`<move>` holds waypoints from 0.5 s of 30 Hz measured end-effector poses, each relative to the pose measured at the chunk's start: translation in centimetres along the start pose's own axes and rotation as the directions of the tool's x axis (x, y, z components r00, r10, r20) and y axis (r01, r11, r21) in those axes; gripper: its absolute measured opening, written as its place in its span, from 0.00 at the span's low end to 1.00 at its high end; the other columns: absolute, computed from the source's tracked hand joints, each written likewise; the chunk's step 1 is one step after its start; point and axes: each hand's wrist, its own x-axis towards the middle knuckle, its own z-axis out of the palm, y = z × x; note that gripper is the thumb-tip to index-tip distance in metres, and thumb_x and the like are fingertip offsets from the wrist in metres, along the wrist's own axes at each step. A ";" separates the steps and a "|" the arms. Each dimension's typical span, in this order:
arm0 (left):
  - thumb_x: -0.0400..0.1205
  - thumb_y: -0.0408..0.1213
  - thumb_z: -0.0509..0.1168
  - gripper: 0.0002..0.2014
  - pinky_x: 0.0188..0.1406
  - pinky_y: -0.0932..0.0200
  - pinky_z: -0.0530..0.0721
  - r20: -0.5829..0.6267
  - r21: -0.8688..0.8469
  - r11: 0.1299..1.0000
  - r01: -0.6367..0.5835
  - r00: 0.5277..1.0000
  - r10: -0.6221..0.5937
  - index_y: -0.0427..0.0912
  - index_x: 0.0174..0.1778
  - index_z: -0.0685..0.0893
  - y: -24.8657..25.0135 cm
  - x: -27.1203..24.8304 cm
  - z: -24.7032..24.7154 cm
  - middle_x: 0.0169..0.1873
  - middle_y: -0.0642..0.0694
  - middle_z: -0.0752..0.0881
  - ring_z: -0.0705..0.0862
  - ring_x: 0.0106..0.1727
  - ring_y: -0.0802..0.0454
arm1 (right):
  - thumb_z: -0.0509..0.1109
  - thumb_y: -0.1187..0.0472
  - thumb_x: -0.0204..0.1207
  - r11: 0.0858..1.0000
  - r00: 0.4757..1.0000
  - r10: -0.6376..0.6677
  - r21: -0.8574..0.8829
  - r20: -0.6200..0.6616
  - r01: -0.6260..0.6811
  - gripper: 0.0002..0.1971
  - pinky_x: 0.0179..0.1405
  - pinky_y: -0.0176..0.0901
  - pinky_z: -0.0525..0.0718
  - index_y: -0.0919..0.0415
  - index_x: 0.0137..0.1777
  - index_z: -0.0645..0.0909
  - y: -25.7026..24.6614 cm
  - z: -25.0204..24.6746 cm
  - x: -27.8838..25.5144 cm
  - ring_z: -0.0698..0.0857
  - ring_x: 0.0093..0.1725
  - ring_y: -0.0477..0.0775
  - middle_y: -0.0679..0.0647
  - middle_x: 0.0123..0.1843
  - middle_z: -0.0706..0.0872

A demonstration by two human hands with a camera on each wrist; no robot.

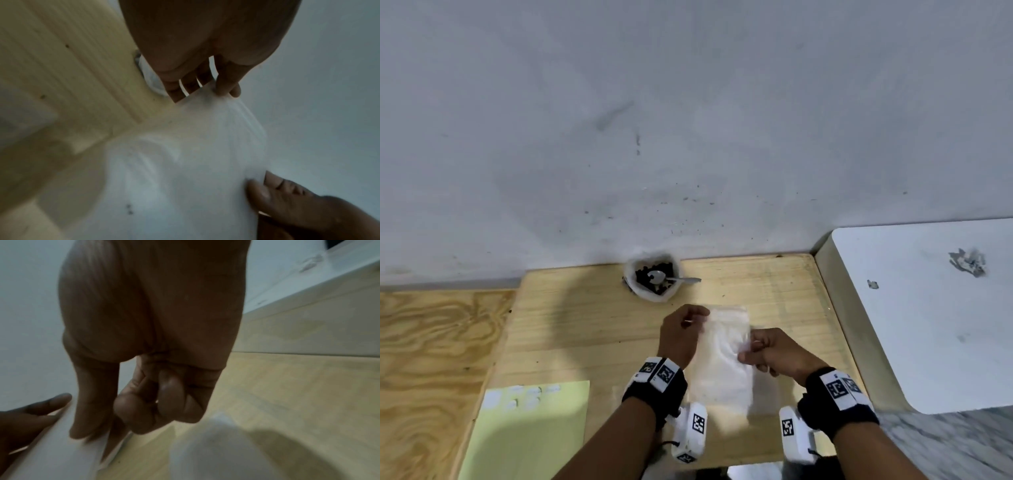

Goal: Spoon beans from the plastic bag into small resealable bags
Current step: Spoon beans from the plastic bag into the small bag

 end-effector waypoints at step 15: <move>0.71 0.46 0.73 0.02 0.62 0.52 0.73 -0.047 0.586 0.761 -0.277 0.926 0.373 0.58 0.37 0.88 4.4 0.1 -9.1 0.57 0.59 0.85 0.79 0.63 0.57 | 0.79 0.64 0.65 0.992 0.989 -0.108 -0.056 0.106 0.114 0.10 0.23 0.34 0.65 0.54 0.47 0.93 -10.2 5.5 3.0 0.74 0.32 0.45 0.54 0.38 0.90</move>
